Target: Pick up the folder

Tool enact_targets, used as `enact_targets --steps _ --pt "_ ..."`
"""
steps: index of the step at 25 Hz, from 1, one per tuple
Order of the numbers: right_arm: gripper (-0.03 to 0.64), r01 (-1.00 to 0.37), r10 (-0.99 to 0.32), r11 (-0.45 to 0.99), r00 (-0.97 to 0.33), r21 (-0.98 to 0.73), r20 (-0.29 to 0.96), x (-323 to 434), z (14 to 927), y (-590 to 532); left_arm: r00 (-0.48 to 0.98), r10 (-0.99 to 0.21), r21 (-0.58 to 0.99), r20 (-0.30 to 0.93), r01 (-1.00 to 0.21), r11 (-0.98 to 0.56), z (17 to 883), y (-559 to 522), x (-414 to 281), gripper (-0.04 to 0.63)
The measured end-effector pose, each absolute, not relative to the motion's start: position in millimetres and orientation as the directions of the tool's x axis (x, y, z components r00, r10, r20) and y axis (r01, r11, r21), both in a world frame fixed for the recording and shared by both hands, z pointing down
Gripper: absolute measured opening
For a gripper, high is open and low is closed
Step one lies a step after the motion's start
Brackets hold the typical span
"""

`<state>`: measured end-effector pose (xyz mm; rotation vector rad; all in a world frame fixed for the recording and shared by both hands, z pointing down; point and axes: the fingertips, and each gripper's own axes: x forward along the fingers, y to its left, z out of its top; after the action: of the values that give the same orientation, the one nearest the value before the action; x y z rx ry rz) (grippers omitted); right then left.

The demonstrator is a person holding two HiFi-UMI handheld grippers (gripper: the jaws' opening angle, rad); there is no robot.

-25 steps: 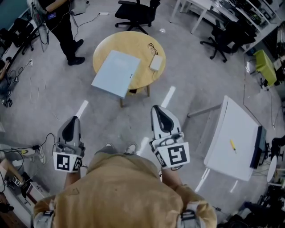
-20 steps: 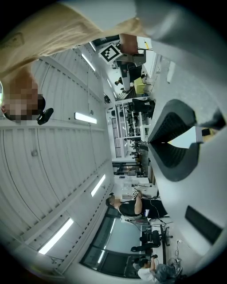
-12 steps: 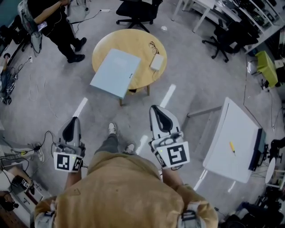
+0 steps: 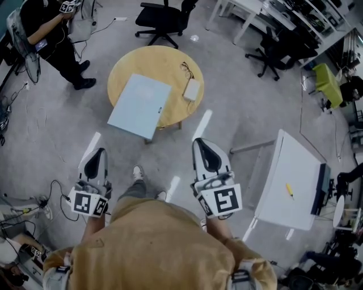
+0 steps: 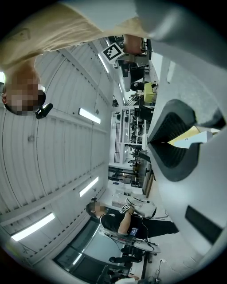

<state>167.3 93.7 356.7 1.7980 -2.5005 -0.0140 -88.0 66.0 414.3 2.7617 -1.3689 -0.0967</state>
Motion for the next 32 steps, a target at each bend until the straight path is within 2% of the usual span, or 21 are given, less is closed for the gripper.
enact_targets --steps 12,23,28,32 --pt "0.0 -0.941 -0.943 0.332 -0.33 0.061 0.037 119 345 -9 0.617 -0.786 0.102 -0.036 -0.781 -0.617 411 -41 -128 0.003" --pt "0.0 -0.97 -0.971 0.232 -0.227 0.077 0.074 86 343 -59 0.71 -0.704 0.154 -0.028 -0.693 -0.705 418 -126 -152 0.003" --pt "0.0 -0.974 -0.973 0.219 -0.214 0.059 0.09 79 353 -66 0.74 -0.672 0.323 -0.029 -0.629 -0.707 435 -146 -156 0.003" --pt "0.0 -0.973 -0.973 0.222 -0.217 0.061 0.081 77 353 -68 0.753 -0.657 0.386 -0.026 -0.599 -0.702 448 -145 -156 0.003"
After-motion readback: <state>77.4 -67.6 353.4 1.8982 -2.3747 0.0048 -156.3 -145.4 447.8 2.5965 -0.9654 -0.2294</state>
